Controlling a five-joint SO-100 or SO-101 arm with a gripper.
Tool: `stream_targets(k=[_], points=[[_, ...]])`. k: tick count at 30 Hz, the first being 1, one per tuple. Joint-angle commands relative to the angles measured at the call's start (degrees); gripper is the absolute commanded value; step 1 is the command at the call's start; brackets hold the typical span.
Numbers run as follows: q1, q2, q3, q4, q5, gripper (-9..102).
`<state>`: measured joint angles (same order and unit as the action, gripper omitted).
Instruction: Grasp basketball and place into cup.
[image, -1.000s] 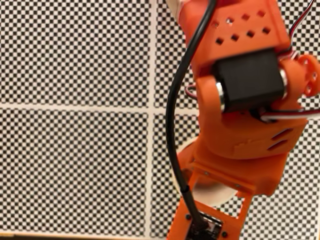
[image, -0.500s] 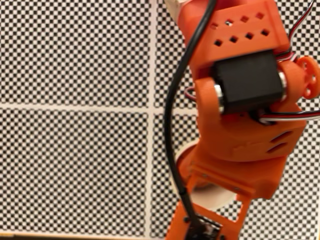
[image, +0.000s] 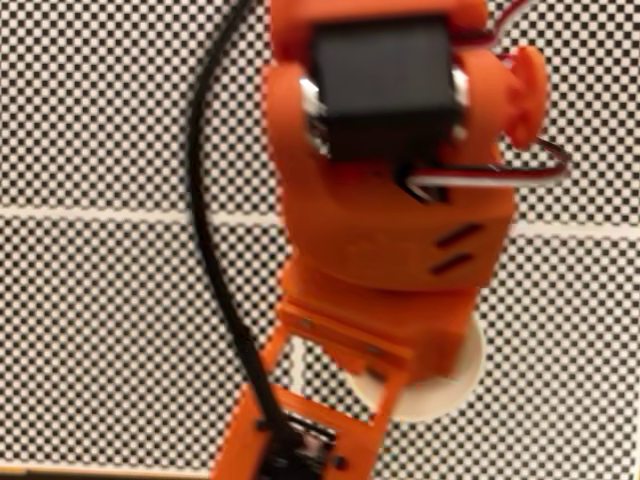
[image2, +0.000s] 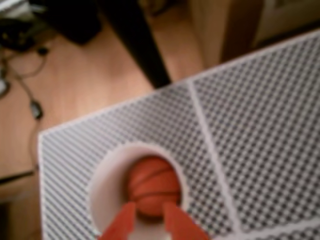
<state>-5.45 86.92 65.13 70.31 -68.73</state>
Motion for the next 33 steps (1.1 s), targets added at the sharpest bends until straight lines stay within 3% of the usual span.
stream_targets(k=[1,16,33], points=[[2.29,5.54,2.02,0.18,-5.36,0],[7.03,29.88,25.14,-1.23,-20.83,0],[10.46,56.34,64.16,-25.58,-29.44,0]])
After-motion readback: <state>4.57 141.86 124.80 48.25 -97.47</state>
